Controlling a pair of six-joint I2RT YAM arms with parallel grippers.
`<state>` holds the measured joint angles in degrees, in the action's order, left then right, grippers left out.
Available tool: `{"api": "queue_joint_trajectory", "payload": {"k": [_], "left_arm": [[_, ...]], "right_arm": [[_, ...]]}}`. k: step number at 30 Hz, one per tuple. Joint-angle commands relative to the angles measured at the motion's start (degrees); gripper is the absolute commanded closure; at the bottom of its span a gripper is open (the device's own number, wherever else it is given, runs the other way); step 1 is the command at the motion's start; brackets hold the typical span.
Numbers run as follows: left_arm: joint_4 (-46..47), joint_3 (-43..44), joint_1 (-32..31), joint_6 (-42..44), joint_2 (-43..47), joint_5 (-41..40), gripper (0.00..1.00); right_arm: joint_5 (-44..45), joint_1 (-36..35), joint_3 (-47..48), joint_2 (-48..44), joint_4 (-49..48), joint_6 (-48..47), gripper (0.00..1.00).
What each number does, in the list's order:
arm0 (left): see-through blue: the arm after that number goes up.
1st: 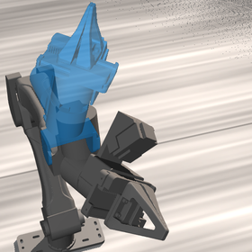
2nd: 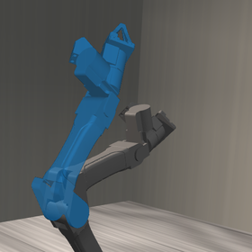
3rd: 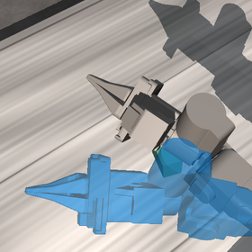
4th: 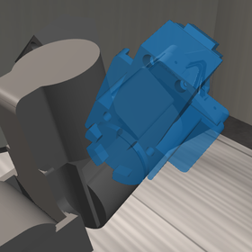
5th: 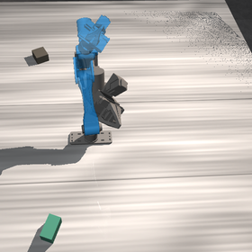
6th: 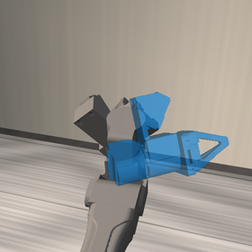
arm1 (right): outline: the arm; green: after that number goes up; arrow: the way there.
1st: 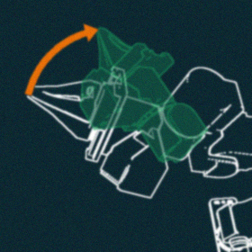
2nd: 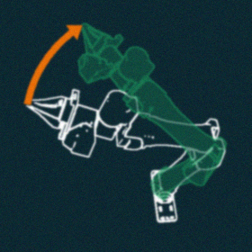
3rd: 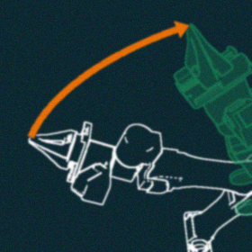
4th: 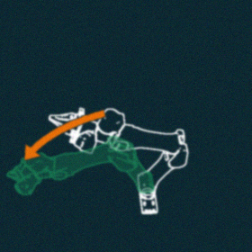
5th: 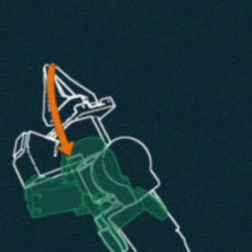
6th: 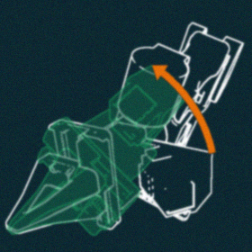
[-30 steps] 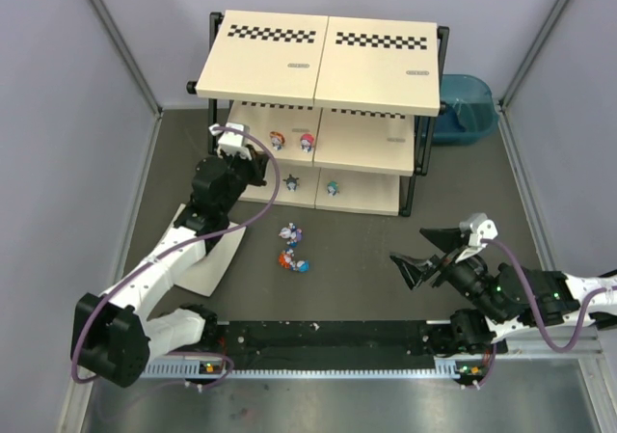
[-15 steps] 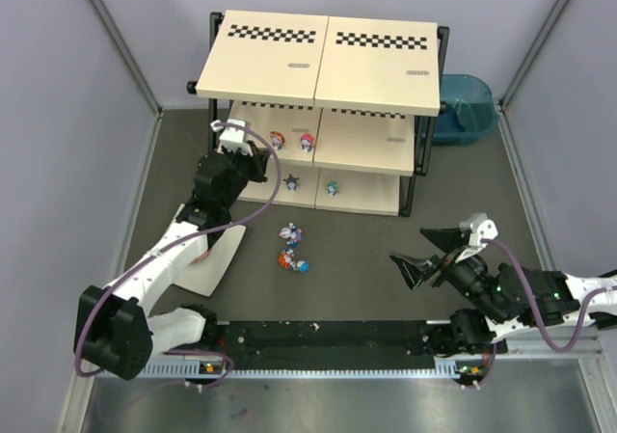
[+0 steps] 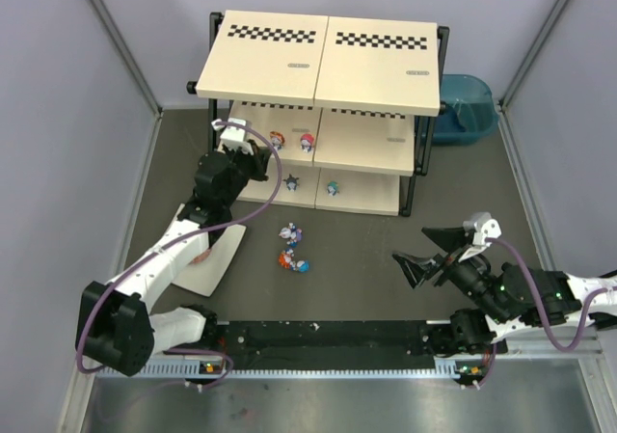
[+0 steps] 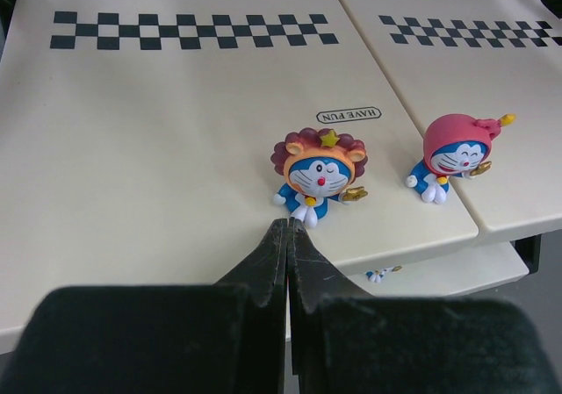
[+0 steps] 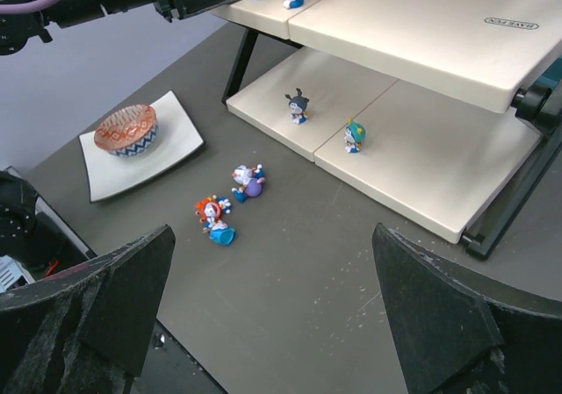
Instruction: Place and organize the plastic toys onto the shelf
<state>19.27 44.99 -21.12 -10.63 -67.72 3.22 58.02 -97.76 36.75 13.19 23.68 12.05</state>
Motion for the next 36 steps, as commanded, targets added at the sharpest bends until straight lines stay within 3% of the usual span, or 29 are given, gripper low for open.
{"api": "queue_joint_trajectory", "payload": {"k": [1,36], "left_arm": [[1.7,2.0,0.2,-0.4,-0.6,2.0,1.00],[2.7,2.2,0.2,-0.7,-1.9,7.1,1.00]], "right_arm": [[0.7,-0.5,-0.1,-0.6,-0.6,0.0,0.04],[0.6,-0.5,-0.2,-0.5,-0.4,0.2,0.04]]}}
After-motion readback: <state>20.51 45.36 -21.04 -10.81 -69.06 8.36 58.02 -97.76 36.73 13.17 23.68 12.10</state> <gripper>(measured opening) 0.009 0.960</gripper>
